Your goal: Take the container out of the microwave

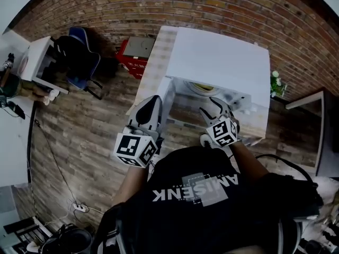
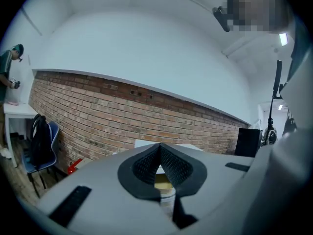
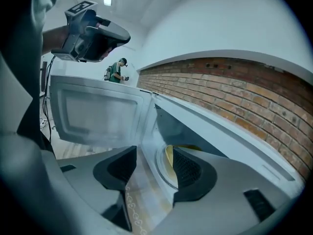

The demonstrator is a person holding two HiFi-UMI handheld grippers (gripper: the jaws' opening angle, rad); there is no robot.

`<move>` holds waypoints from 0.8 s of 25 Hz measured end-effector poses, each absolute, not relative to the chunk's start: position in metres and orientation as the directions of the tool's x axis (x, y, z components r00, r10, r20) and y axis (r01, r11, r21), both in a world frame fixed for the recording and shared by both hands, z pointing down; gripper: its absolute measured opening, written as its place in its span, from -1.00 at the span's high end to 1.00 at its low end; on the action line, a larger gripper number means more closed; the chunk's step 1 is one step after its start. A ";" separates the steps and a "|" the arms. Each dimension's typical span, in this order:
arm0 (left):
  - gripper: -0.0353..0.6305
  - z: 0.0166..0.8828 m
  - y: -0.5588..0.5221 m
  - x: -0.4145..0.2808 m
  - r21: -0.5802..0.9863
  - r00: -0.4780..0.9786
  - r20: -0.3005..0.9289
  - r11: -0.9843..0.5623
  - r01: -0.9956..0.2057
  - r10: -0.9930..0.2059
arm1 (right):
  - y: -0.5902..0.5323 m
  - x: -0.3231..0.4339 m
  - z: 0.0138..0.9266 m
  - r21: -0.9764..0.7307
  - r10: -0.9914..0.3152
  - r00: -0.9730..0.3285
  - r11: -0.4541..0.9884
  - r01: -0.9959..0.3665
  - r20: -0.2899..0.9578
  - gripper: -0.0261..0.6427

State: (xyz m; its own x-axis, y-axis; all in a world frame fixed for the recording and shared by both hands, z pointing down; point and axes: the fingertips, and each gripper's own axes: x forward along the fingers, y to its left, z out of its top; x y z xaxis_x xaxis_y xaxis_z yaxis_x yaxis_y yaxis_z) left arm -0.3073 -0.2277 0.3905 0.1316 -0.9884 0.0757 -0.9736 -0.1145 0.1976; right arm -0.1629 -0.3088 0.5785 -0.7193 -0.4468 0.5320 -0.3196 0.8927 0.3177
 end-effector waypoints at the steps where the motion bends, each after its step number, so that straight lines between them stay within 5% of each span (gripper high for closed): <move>1: 0.87 0.392 -0.229 -0.308 0.194 0.121 0.082 -0.103 -0.976 -0.989 | -0.312 -0.163 0.582 0.314 -0.440 -0.718 0.896 -0.313 0.539 0.19; 20: 0.87 0.392 -0.231 -0.303 0.142 -0.074 0.104 0.089 -0.986 -0.992 | -0.383 -0.179 0.634 0.336 -0.350 -0.727 0.926 -0.172 0.591 0.17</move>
